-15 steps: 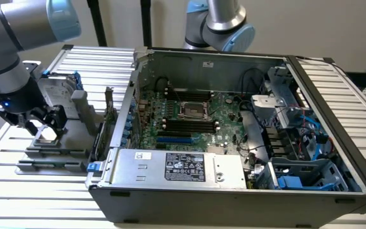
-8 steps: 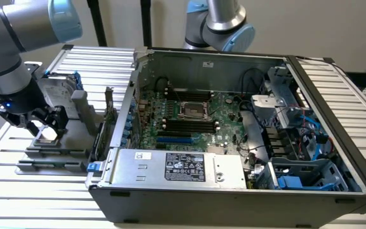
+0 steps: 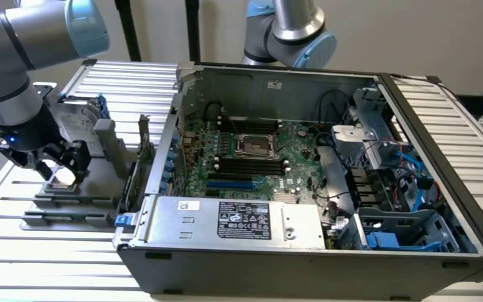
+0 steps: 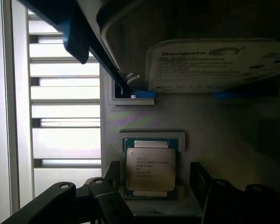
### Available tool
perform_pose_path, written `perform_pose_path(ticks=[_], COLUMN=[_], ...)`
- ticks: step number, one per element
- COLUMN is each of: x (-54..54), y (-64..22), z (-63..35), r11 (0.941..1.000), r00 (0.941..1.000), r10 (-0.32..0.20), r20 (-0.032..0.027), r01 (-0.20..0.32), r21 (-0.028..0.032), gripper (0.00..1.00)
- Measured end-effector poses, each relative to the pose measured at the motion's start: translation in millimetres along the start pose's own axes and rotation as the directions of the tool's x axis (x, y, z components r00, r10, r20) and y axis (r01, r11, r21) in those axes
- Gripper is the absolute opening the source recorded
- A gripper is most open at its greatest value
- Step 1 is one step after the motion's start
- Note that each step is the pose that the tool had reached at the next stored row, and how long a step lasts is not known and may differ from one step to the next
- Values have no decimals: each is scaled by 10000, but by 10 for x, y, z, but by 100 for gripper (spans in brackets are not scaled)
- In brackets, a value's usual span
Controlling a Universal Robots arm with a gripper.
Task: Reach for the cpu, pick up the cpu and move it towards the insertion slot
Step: 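Pick up the cpu and move it towards the insertion slot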
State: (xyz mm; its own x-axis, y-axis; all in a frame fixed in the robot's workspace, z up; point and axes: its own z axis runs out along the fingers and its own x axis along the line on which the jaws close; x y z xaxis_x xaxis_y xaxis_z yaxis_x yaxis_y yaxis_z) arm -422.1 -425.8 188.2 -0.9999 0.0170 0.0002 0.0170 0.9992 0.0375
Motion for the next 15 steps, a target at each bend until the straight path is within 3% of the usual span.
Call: perform_pose_path(ticks=[8, 10, 12, 15], x=[0, 1, 2, 1], y=[6, 6, 7, 8], z=[12, 12, 10, 12], r11=[10000, 10000, 10000, 10000], r00=[10000, 10000, 10000, 10000], r10=[1, 1, 2, 2], r20=[1, 0, -6, -2], r01=[-1, -1, -2, -2], r21=[-1, 0, 3, 2], gripper=[71, 69, 56, 54])
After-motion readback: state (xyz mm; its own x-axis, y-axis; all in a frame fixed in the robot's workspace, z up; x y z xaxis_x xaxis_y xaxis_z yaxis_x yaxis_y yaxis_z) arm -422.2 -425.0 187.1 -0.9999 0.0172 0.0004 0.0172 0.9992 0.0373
